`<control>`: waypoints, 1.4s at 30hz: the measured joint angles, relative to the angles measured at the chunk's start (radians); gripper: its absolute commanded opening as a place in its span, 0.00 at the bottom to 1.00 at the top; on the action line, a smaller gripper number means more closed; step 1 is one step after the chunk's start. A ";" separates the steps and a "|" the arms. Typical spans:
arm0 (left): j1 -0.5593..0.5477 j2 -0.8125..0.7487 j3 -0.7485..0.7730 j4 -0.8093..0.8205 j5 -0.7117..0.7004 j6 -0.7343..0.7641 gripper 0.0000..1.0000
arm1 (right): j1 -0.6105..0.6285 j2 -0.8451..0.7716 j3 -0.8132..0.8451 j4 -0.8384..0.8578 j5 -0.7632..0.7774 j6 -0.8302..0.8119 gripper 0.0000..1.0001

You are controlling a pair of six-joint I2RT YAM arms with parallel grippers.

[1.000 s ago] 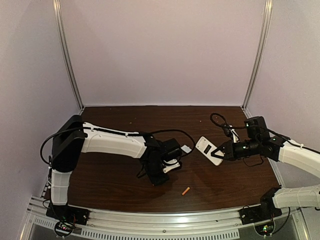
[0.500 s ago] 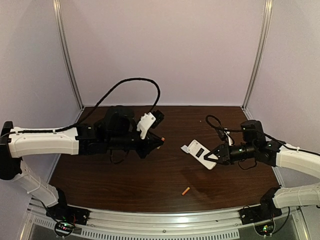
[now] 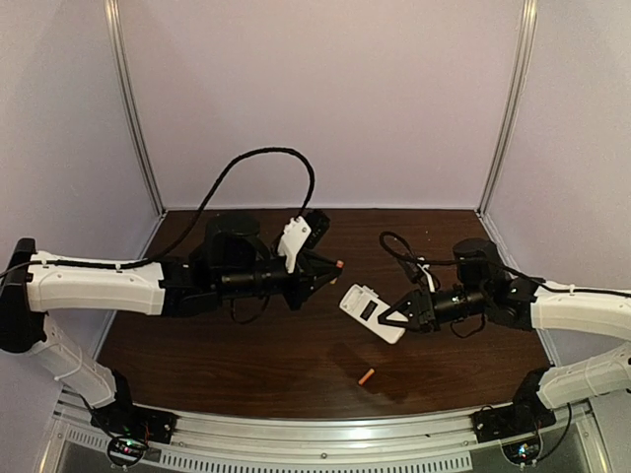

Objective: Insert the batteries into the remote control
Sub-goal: Place the battery in the battery compartment.

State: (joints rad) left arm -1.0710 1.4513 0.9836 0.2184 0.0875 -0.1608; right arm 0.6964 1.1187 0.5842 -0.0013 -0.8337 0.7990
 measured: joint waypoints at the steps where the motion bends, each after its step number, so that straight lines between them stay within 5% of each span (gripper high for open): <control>1: -0.003 0.006 0.000 0.006 0.002 0.003 0.00 | 0.002 0.002 0.002 0.010 -0.002 0.007 0.00; 33: -0.011 0.141 0.008 0.012 0.005 0.021 0.00 | 0.026 0.039 0.021 0.087 -0.050 0.075 0.00; 42: -0.018 0.155 0.039 -0.019 -0.029 0.021 0.12 | 0.026 0.039 0.021 0.083 -0.048 0.080 0.00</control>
State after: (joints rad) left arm -1.0885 1.6066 1.0222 0.1997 0.0586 -0.1398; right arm 0.7223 1.1580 0.6056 0.0818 -0.8822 0.8791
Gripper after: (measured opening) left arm 0.117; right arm 0.157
